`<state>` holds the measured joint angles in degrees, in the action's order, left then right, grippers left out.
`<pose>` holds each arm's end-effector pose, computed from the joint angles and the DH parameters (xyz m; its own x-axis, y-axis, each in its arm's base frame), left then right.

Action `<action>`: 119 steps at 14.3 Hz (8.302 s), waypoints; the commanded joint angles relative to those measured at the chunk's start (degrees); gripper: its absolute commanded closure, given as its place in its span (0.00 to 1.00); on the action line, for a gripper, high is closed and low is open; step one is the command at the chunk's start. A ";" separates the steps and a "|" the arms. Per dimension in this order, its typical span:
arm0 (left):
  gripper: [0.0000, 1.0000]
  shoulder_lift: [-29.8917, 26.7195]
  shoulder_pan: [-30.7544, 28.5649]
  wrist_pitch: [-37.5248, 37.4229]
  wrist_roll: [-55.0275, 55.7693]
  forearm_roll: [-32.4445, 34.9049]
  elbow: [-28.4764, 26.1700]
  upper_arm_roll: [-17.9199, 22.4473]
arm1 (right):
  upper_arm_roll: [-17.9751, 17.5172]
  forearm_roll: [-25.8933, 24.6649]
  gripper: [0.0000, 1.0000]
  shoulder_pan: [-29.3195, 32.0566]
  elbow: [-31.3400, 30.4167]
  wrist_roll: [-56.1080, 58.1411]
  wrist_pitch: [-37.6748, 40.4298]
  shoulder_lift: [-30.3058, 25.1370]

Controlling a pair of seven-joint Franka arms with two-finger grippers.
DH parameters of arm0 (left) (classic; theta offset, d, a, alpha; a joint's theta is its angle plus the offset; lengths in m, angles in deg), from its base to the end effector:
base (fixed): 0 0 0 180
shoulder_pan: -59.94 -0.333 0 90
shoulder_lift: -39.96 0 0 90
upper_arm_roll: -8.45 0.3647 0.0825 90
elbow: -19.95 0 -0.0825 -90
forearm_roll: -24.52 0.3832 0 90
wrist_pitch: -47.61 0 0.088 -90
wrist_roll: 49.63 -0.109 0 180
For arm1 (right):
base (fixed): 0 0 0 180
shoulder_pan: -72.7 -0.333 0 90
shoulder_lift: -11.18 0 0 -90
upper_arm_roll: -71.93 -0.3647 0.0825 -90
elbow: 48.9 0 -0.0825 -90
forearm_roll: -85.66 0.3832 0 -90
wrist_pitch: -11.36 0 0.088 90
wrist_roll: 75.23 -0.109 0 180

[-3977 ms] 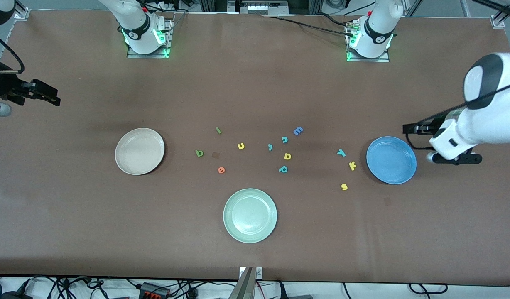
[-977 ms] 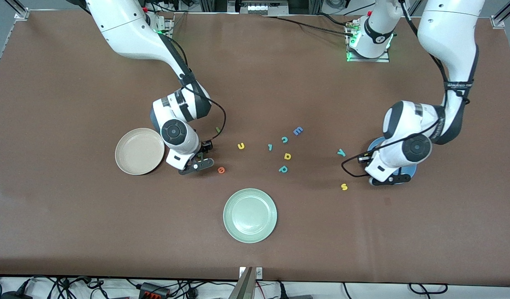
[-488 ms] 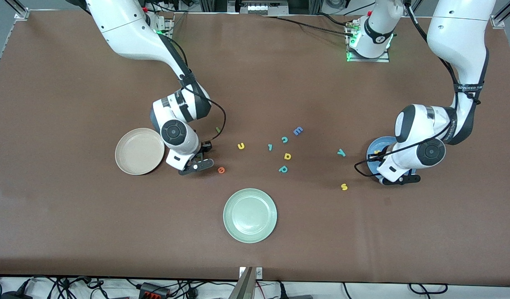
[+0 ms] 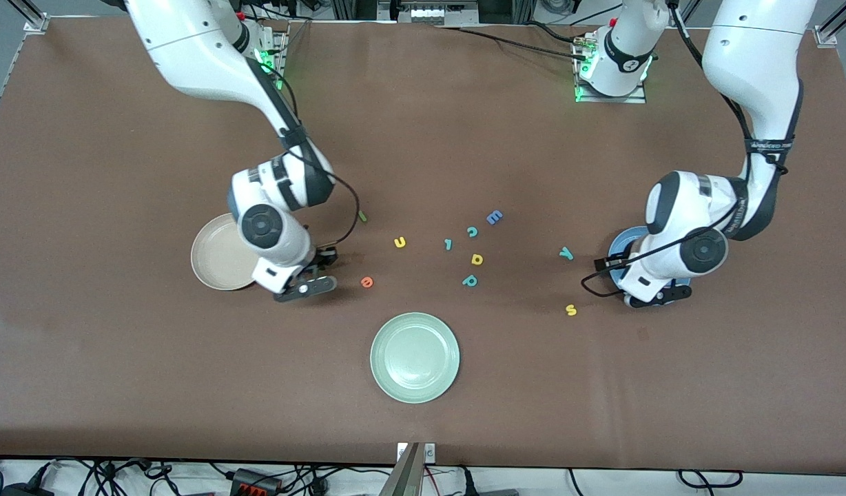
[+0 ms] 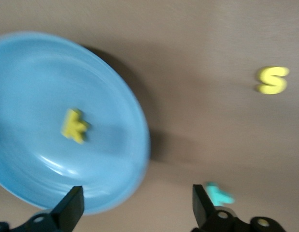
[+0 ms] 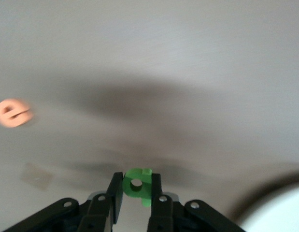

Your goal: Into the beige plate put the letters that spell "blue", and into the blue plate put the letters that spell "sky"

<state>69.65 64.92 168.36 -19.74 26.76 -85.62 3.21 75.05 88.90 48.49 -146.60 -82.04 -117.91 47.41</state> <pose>0.6297 -0.1068 0.2684 0.9195 0.3231 -0.2237 0.3060 -0.9458 -0.1082 0.6454 0.2558 0.2567 0.9725 0.2184 -0.0805 0.2191 -0.9757 0.0010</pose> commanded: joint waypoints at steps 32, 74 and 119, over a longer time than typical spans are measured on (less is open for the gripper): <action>0.91 0.46 1.00 17.51 12.39 0.93 -10.54 -4.17 | -9.01 0.36 0.27 -7.79 -10.23 -3.21 -5.03 -1.69; 0.66 16.10 0.04 15.66 2.54 5.94 15.48 -4.44 | -5.58 1.68 0.00 1.20 2.93 -0.14 5.97 -0.91; 0.00 -9.55 -13.15 -40.40 -34.29 5.14 22.77 -11.02 | -4.97 -8.24 0.98 18.49 -14.62 12.35 9.75 -10.48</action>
<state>64.29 52.11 131.79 -51.37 31.44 -62.35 -5.88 71.02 82.78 65.14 -157.51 -70.25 -105.09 38.41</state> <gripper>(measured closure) 0.000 0.727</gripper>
